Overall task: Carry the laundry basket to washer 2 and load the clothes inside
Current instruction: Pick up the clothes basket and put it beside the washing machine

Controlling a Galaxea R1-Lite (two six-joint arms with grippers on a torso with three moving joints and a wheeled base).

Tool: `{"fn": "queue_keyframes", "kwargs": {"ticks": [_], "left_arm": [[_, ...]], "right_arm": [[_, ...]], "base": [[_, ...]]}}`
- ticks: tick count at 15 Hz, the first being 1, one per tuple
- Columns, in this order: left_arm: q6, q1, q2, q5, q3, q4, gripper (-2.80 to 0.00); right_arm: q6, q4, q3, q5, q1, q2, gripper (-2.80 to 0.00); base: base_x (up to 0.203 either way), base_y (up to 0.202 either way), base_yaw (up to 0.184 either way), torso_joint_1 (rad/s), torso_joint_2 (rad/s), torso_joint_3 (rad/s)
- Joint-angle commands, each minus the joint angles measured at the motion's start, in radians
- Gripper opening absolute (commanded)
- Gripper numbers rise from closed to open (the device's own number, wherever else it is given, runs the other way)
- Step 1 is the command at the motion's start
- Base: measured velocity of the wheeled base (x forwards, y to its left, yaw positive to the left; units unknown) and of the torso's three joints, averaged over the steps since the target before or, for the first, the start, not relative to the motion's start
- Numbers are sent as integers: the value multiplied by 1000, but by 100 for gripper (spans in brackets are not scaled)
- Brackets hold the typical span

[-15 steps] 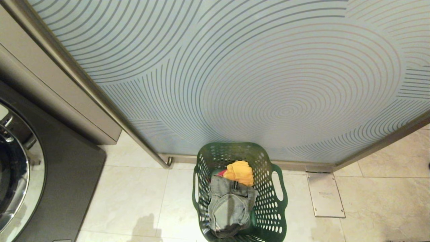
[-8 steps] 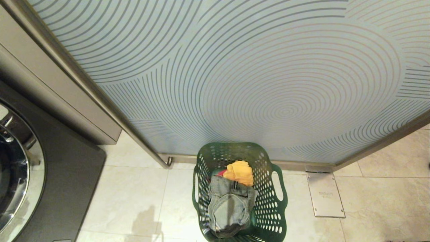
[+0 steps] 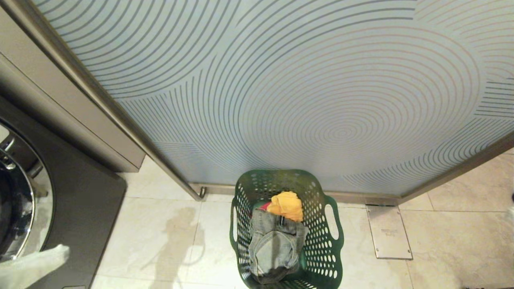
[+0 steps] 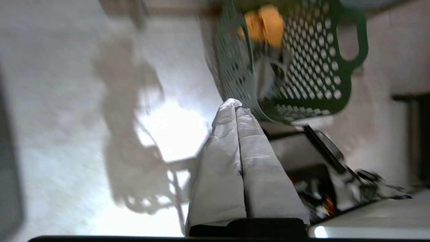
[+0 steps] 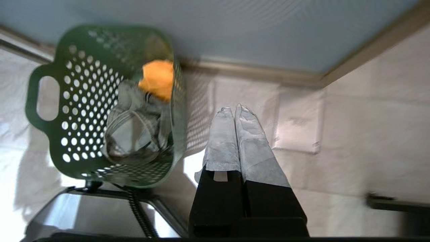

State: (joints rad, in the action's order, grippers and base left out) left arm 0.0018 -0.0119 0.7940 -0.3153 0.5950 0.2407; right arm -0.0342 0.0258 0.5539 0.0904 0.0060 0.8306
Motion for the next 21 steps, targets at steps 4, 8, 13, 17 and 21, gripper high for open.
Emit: {"fn": "queue_keyframes", "kwargs": {"ticks": [4, 8, 13, 17, 21], "left_arm": [[-84, -189, 622, 101, 12, -200, -280], [-152, -232, 766, 226, 20, -371, 0], [-183, -258, 792, 229, 22, -377, 0], [-212, -312, 794, 231, 19, -377, 0], [-228, -346, 798, 231, 21, -377, 0]], "right_arm": [[-72, 537, 13, -25, 99, 797, -280], [-113, 750, 91, -63, 263, 982, 0], [-168, 756, 116, -64, 327, 1059, 0], [-228, 763, 124, -63, 380, 1145, 0], [-230, 784, 83, -66, 381, 1187, 0]], "base": [[0, 0, 0, 0, 0, 0], [0, 0, 0, 0, 0, 0], [0, 0, 0, 0, 0, 0], [0, 0, 0, 0, 0, 0], [0, 0, 0, 0, 0, 0]]}}
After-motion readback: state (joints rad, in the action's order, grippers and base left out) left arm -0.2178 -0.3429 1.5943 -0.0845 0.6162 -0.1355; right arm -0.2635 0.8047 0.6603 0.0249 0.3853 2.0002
